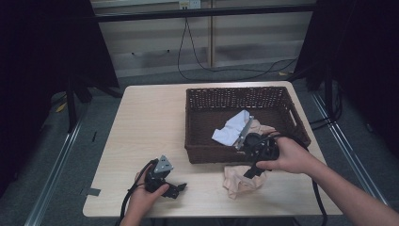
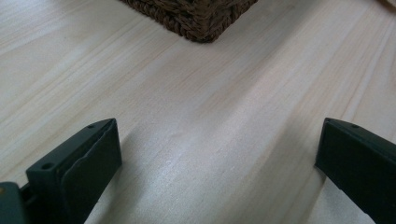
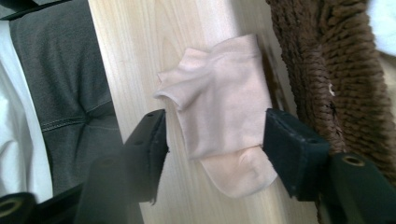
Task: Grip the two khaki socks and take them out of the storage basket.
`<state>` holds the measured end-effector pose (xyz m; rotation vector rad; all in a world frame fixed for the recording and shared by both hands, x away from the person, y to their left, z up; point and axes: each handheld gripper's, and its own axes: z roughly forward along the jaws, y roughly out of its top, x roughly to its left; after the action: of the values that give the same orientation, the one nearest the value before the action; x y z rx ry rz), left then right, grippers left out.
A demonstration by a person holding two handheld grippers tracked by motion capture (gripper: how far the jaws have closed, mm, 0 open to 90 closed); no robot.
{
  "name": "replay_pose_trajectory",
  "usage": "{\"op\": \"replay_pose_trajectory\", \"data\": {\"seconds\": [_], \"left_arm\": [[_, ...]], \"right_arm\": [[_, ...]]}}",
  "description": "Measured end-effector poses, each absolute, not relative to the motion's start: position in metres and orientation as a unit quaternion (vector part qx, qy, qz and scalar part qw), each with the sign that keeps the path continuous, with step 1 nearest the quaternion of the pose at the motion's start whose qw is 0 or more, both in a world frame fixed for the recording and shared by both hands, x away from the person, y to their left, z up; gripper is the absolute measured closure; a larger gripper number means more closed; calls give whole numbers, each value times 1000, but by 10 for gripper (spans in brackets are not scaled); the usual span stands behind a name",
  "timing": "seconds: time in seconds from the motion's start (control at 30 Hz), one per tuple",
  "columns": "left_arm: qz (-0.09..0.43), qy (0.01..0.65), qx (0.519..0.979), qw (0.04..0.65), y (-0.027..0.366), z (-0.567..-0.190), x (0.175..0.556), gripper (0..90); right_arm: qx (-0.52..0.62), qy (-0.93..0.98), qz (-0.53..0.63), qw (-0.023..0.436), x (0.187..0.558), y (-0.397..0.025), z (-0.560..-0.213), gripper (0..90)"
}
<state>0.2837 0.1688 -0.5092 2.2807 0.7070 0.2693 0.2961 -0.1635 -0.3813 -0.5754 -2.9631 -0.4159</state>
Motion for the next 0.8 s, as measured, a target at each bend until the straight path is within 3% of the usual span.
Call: {"op": "replay_pose_trajectory", "data": {"seconds": [0.37, 0.8], "left_arm": [[105, 274, 885, 361, 169, -509, 284, 0], [105, 274, 885, 361, 169, -509, 284, 0]], "right_arm": [[-200, -967, -155, 35, 289, -181, -386, 206], [-204, -965, -165, 23, 281, -203, -398, 136]]}}
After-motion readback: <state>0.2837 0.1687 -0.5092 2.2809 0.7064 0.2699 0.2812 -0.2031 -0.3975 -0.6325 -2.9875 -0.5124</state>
